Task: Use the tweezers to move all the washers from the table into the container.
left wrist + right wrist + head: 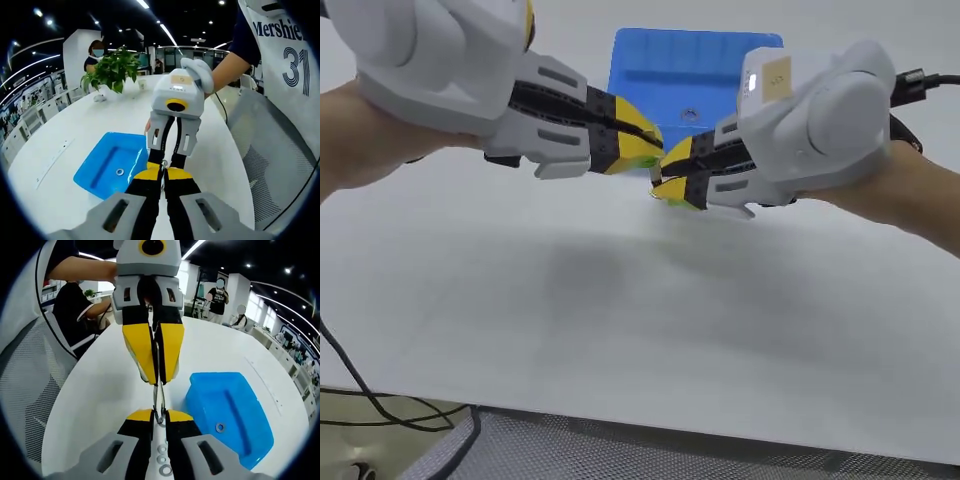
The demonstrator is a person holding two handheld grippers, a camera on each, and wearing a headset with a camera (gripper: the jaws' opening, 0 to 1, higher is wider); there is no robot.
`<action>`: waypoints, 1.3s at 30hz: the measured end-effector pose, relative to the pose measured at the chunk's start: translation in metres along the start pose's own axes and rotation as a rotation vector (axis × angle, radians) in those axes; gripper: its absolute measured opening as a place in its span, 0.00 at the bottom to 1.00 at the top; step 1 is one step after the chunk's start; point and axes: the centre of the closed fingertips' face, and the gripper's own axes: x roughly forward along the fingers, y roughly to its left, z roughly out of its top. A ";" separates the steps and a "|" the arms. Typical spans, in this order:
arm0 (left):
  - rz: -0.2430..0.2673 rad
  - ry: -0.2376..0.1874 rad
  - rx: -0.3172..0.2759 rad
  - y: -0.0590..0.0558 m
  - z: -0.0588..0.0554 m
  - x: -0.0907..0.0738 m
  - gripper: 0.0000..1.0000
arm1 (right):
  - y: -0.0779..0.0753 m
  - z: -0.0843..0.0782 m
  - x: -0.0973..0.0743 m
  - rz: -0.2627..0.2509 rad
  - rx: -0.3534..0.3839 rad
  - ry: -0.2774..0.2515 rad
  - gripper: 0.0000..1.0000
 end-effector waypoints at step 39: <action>-0.027 0.005 -0.177 0.004 0.000 -0.003 0.06 | -0.002 0.004 0.003 -0.004 0.018 -0.001 0.09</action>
